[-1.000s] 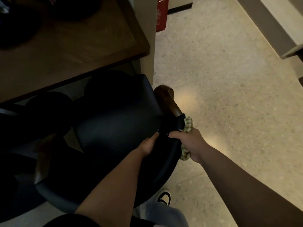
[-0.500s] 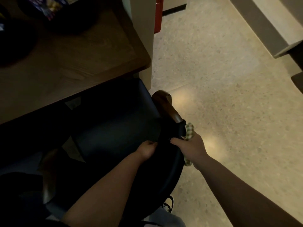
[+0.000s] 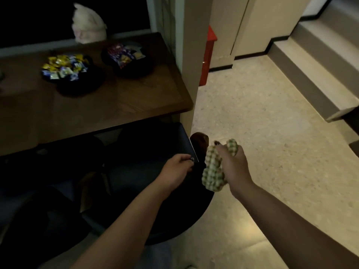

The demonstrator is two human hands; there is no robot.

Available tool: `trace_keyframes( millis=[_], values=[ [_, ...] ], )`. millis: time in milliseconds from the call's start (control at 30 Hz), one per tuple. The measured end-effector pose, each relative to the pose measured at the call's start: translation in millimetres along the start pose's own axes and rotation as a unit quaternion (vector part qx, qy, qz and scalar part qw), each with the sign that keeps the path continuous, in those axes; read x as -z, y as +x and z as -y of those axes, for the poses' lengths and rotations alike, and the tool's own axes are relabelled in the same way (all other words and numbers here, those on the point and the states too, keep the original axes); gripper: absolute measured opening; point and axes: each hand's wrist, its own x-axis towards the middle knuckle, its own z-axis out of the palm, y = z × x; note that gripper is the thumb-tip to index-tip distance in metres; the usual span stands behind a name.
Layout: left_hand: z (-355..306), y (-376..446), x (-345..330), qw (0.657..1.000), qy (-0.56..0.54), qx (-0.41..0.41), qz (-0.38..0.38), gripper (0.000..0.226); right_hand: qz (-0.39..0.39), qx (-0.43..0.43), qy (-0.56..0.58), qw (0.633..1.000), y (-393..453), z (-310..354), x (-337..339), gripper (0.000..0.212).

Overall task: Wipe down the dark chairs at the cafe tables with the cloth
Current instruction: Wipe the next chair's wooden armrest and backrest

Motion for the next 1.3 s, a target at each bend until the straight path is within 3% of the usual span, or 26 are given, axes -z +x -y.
trace_keyframes(
  millis=[100, 200, 367, 500, 633, 800, 1033, 1167, 1200, 1300],
  values=[
    [-21.4, -57.5, 3.1, 0.997, -0.071, -0.038, -0.015, 0.016, 0.088, -0.086, 0.153, 0.981, -33.3, 31.2, 5.1, 0.028],
    [-34.8, -114.5, 4.7, 0.990, -0.120, -0.072, -0.029, 0.025, 0.171, -0.060, 0.209, 0.961, -72.2, 55.5, 17.0, 0.024],
    [-58.6, -192.9, 9.3, 0.974, -0.166, -0.150, -0.035, 0.025, 0.269, -0.007, 0.206, 0.941, -139.9, 91.7, 33.5, 0.031],
    [-80.4, -245.8, 21.0, 0.948, -0.199, -0.241, -0.064, 0.021, 0.303, 0.080, 0.157, 0.937, -187.3, 116.6, 40.8, 0.032],
    [-97.3, -289.8, 41.9, 0.935, -0.183, -0.296, -0.063, 0.020, 0.333, 0.147, 0.135, 0.922, -225.1, 138.6, 46.4, 0.052],
    [-104.3, -337.4, 81.9, 0.905, -0.218, -0.351, -0.098, 0.015, 0.392, 0.178, 0.150, 0.890, -256.2, 149.0, 43.1, 0.047],
    [-76.2, -395.3, 156.1, 0.887, -0.241, -0.364, -0.152, 0.018, 0.378, 0.227, 0.082, 0.894, -312.1, 139.5, -4.8, 0.047],
    [-47.9, -430.2, 215.0, 0.890, -0.233, -0.359, -0.157, 0.018, 0.213, 0.338, 0.016, 0.917, -370.1, 120.8, -63.4, 0.023],
    [-39.9, -438.0, 229.9, 0.890, -0.235, -0.358, -0.157, 0.017, 0.204, 0.353, 0.023, 0.913, -387.3, 114.6, -80.6, 0.019],
    [-17.5, -458.6, 269.6, 0.893, -0.239, -0.348, -0.154, 0.017, 0.286, 0.313, 0.092, 0.901, -439.6, 93.3, -135.8, 0.004]
  ],
)
